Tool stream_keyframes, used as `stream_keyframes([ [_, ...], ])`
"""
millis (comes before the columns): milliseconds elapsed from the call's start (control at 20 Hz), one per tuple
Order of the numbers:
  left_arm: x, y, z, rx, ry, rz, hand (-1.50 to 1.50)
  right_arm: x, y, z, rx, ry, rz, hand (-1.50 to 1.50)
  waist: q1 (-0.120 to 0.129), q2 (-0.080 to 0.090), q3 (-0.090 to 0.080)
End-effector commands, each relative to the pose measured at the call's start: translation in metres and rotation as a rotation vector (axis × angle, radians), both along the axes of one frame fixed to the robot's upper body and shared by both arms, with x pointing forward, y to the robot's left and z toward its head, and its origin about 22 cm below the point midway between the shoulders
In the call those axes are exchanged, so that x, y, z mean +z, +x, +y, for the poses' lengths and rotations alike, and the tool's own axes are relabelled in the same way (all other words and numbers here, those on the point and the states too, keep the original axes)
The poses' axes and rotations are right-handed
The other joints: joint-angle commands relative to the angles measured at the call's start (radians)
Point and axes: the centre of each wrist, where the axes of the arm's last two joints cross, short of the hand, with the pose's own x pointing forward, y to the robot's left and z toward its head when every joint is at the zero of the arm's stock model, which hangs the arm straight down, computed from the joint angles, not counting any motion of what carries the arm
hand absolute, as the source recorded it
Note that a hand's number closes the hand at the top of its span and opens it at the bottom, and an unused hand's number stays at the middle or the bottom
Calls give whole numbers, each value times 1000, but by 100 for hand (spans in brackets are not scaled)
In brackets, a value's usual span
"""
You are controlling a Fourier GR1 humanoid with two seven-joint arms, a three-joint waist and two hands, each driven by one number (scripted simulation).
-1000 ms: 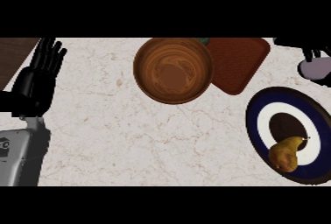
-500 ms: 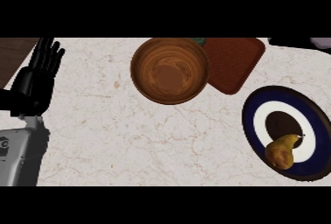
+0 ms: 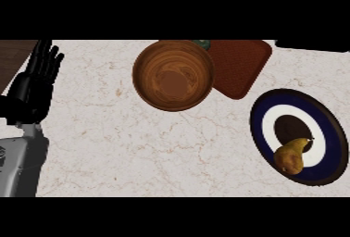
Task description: Pick the eggplant from the plate and place it in the bowl
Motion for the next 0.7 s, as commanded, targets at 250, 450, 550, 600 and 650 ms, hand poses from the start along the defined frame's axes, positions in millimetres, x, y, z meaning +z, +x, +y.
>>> stream_keyframes([
  [250, -3, -3, 9, 45, -1, 5, 0, 36, 19, 98, 248, -3, 182, 150, -29, -9, -3],
  [450, -15, -16, 8, 36, -8, 20, 0, 4, 25, 141, 303, -45, 211, 150, -42, -17, -2],
  [550, -15, -19, 10, 52, -1, 22, 0, -10, 26, 151, 316, -93, 250, 150, -43, -17, -1],
  [600, -12, -11, 17, 39, -20, 25, 0, 11, 24, 172, 327, -104, 229, 150, -52, -15, -2],
  [650, -15, -15, 12, 56, -8, 34, 0, 2, 25, 180, 338, -99, 257, 150, -49, -16, -2],
])
